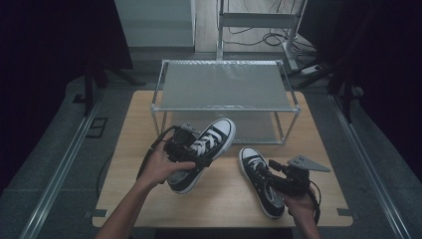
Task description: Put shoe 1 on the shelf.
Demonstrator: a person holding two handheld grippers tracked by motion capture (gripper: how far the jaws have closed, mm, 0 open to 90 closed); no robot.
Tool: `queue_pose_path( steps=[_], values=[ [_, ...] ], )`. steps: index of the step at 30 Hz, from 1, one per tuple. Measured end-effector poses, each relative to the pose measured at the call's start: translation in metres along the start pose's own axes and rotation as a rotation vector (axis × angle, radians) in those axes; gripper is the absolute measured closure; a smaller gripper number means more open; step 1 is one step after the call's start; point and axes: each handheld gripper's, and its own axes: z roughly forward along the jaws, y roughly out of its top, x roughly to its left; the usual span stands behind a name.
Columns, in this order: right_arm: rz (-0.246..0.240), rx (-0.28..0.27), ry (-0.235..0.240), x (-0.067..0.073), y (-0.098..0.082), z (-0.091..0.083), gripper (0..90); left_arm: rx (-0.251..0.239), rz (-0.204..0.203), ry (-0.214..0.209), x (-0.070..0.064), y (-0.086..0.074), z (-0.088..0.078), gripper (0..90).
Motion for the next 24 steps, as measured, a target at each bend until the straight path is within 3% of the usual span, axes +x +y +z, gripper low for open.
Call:
queue_pose_path(
  steps=[12,24],
  values=[
    [0.003,0.008,0.003,0.0,-0.002,0.004,48.0,-0.013,0.035,-0.019,-0.005,0.031,-0.012,13.6],
    [0.0,0.014,0.003,0.0,-0.003,0.005,48.0,-0.046,0.017,-0.039,-0.002,0.063,-0.023,13.6]
  ],
)
